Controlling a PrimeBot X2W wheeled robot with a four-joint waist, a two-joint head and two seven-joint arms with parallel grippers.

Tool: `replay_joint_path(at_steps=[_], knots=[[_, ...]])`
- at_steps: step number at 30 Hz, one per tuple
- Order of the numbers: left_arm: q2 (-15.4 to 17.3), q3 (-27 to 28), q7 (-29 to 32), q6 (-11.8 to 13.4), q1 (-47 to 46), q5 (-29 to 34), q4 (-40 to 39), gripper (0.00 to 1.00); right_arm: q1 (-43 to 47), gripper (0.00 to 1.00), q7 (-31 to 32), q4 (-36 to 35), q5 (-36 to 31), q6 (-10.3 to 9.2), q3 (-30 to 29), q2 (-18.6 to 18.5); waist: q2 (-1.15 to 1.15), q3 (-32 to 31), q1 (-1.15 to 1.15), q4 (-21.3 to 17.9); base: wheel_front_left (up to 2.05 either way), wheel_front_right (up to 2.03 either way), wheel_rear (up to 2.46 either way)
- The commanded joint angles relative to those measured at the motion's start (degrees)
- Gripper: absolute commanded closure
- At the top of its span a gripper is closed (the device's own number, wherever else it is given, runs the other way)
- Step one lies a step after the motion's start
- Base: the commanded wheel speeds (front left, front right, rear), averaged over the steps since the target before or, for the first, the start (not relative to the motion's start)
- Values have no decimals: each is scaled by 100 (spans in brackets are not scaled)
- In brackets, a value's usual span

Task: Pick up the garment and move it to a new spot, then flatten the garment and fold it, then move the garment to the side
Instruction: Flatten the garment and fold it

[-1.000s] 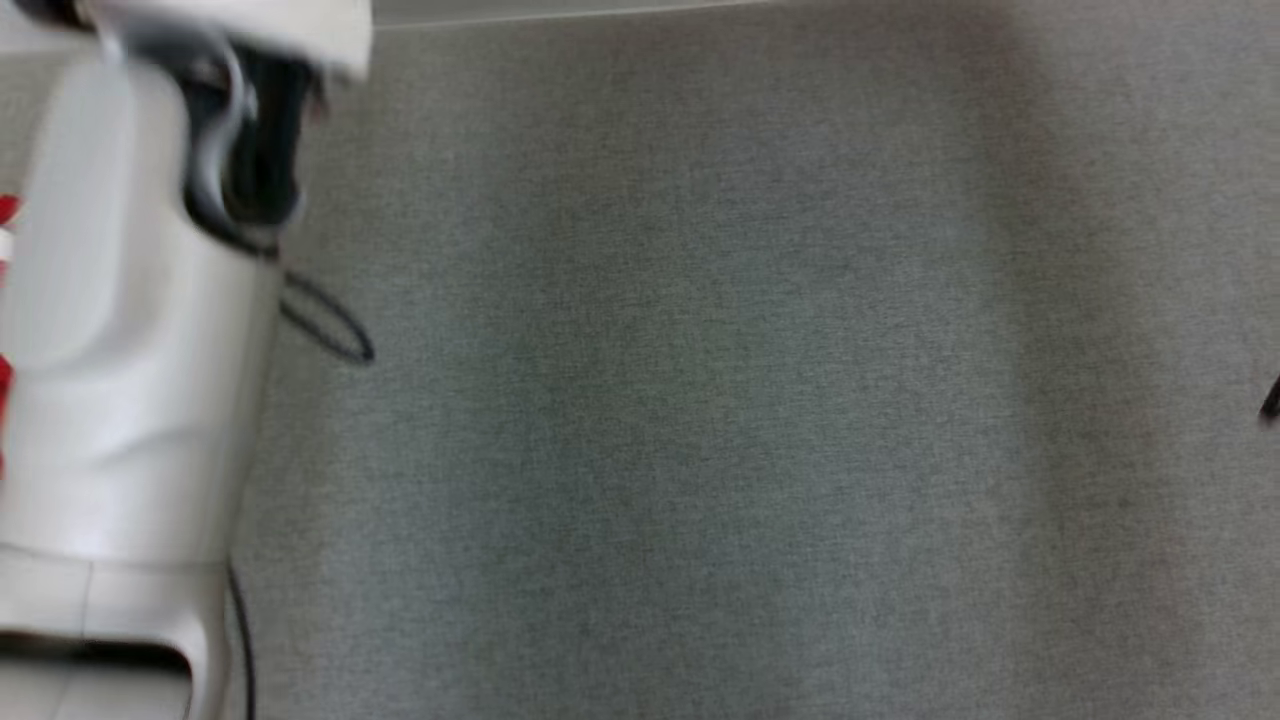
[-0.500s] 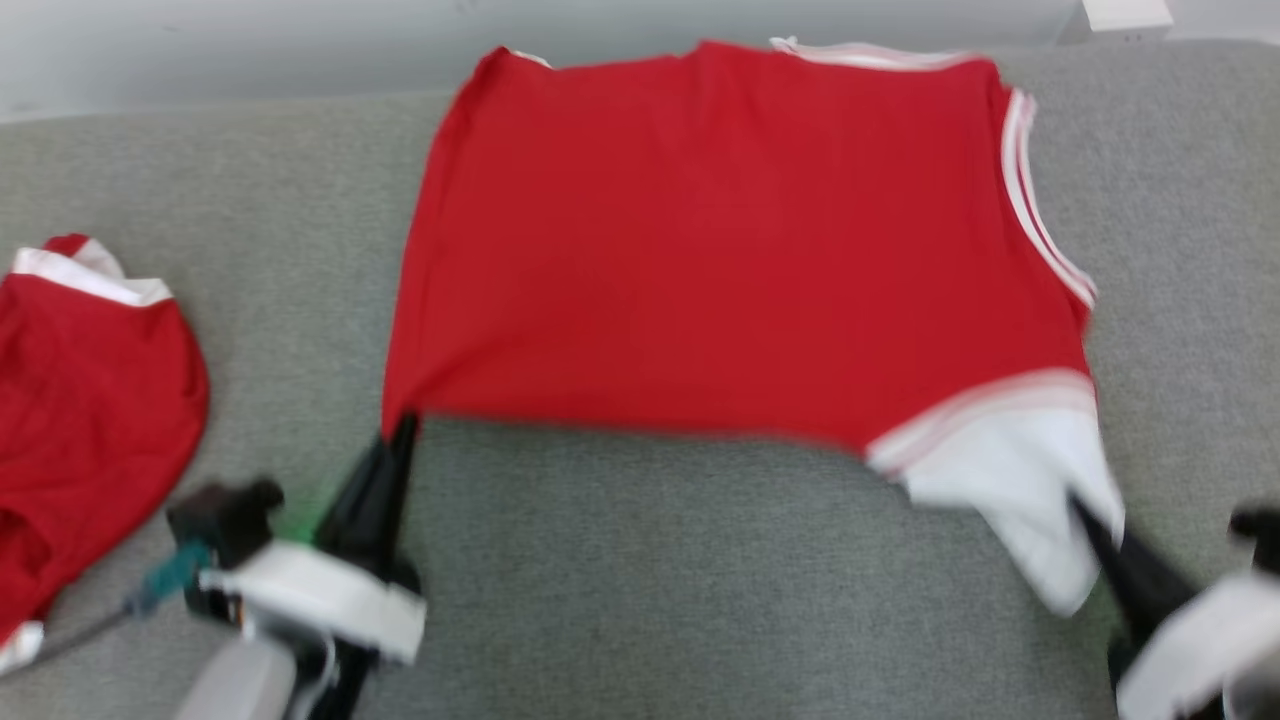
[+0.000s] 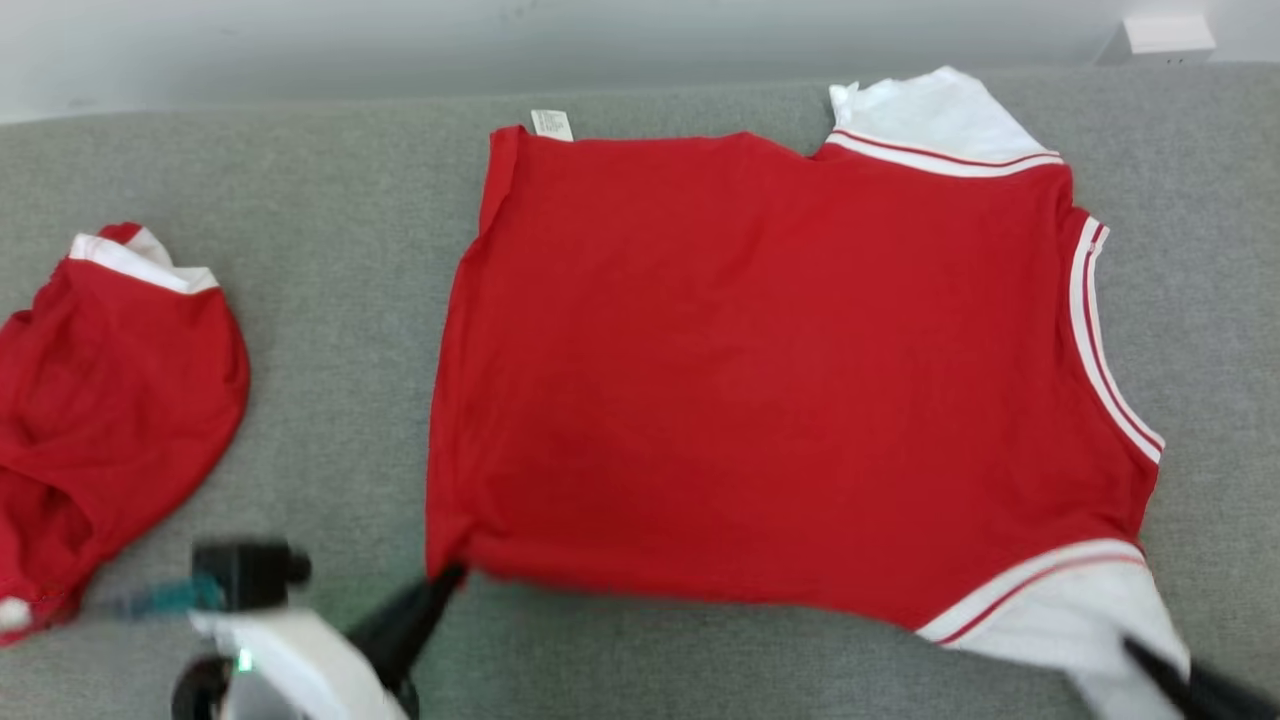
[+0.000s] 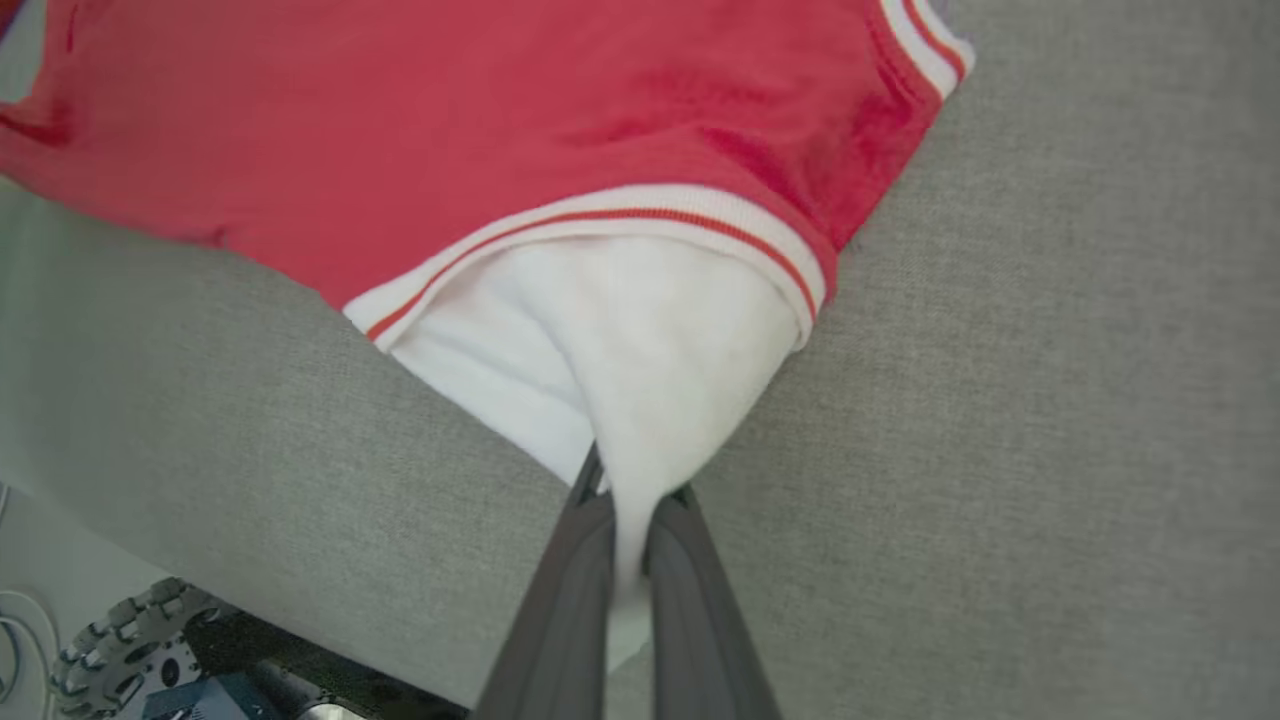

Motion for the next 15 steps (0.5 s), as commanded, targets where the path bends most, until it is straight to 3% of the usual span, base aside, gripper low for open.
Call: replay_joint_path(at_steps=[1,6,9,15], knots=[[27,118,351,119,-318,-317,-120,100,-356,100,305,-108,-100,-15,-38,-139,0,71,1,-11,0,0,0],[118,339,1548,599,-1481,-934,-53,100,-1505,100,1314,-100,-138,-14,-2,-200,0,324,1,-13,0,0,0],[55,382,1879,854,-2191,-997,209,100,-2220,100,1696,104,-293,-14,120,-114,0,500,1,4,0,0,0],[-171,158,2059,944,-3104,-853,854,100,-3305,100,1822,787,-871,-15,217,250,0,788,1,36,0,0,0]])
